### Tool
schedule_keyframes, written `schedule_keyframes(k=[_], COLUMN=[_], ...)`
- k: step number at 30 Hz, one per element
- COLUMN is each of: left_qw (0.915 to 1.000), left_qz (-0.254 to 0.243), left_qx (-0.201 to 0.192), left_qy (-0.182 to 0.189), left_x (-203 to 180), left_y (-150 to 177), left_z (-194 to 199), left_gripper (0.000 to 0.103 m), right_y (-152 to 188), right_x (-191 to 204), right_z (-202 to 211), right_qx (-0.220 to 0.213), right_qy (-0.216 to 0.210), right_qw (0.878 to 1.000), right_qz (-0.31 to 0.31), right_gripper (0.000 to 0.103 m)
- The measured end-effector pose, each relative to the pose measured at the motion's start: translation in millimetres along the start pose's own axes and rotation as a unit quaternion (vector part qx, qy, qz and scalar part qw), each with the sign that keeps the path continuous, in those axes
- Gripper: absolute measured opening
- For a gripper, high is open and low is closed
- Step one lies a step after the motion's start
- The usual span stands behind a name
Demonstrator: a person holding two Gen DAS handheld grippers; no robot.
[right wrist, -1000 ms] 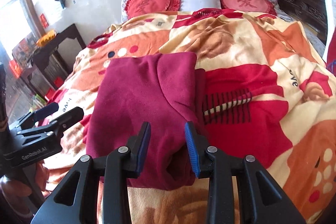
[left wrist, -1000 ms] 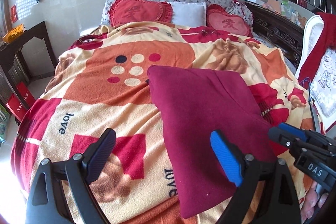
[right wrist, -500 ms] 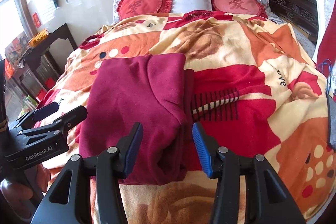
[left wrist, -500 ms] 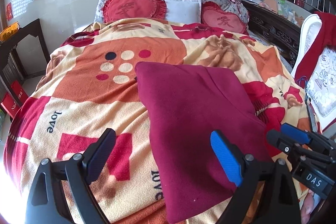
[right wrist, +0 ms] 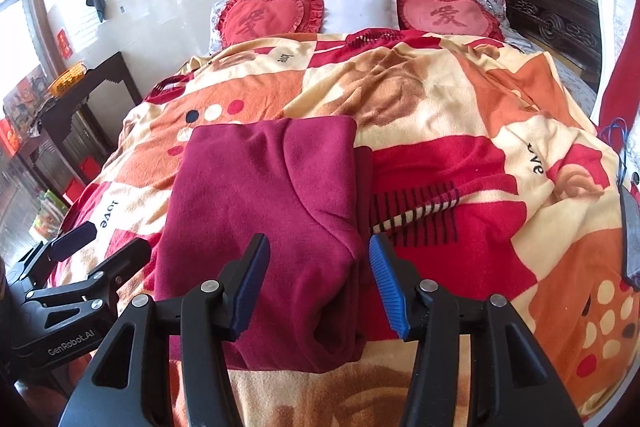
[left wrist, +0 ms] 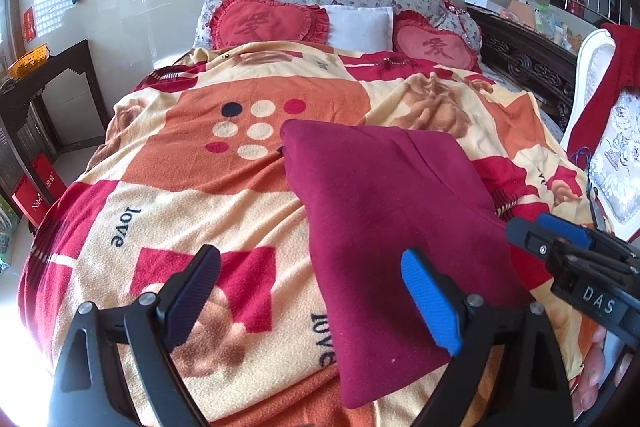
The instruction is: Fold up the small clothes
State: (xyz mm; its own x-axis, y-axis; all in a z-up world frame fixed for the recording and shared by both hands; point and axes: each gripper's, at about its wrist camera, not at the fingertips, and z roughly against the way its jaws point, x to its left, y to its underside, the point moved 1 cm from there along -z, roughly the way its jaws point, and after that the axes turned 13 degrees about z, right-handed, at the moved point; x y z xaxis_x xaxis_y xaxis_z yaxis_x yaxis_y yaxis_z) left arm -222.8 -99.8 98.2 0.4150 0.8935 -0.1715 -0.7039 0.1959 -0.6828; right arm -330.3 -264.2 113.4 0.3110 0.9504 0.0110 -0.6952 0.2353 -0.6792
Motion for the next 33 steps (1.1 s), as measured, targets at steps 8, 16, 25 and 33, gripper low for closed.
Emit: schedule_keyframes(k=[8,16,25,33], left_qw=[0.9999,0.9998,0.9999,0.9998], left_qz=[0.01,0.005,0.001,0.003], left_qx=[-0.01,-0.02,-0.013,-0.011], left_qy=[0.0,0.0,-0.008,-0.016], left_x=[6,3,0,-2], left_y=[-3,-2,1,-1], left_z=[8,12,3,-4], left_gripper=[0.094,0.094,0.094,0.094], right_y=[1,-1,-2,-2], right_x=[10,13,9,2], right_z=[5,2,-4,-10], right_qx=[-0.002,-0.002,-0.003,-0.003], right_qy=[0.003,0.01,0.014,0.016], right_qw=[1.0,1.0,0.999,0.999], right_qz=[0.016,0.029,0.032,0.028], right_gripper=[0.035,0.035,0.035,0.035])
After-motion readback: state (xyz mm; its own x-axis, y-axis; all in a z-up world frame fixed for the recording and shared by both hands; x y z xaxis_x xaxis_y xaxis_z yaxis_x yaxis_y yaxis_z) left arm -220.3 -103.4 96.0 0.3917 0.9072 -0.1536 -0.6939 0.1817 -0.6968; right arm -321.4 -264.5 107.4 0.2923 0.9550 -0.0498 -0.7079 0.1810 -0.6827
